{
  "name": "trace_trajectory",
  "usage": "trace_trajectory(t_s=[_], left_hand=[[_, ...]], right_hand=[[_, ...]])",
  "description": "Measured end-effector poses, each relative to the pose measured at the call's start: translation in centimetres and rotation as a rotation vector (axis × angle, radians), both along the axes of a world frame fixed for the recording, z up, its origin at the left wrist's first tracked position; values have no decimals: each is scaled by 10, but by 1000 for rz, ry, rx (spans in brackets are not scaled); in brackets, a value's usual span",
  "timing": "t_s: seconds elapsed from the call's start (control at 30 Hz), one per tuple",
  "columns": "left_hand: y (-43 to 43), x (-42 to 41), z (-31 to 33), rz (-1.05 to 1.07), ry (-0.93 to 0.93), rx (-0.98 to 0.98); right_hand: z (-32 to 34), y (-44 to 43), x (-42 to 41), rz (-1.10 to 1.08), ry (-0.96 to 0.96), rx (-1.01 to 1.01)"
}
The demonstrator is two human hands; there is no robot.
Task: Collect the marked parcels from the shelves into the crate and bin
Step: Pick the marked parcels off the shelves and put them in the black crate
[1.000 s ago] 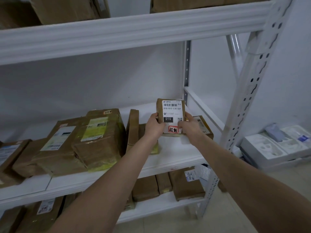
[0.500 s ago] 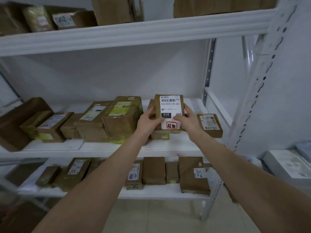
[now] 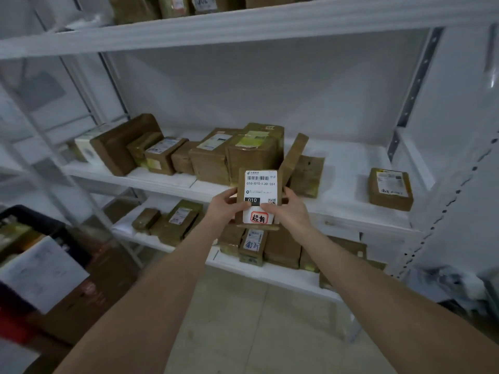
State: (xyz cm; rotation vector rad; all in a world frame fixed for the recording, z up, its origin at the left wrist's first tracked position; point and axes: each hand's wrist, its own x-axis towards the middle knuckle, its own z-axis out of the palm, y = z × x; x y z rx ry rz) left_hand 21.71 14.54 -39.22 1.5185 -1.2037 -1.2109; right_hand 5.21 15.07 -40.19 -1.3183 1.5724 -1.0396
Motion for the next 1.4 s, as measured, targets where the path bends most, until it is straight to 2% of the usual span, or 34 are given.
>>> trace_trajectory(t_s=[0.37, 0.67, 1.07, 1.4], left_hand=[[52, 119, -70, 200, 55, 194], [54, 265, -123, 359, 158, 296], [59, 480, -159, 596, 158, 406], [47, 618, -174, 788, 145, 391]], right_hand=[[-70, 4, 122, 309, 3, 224], [-124, -30, 281, 505, 73, 353], [-166, -55, 520, 735, 188, 410], [-180, -90, 680, 910, 172, 408]])
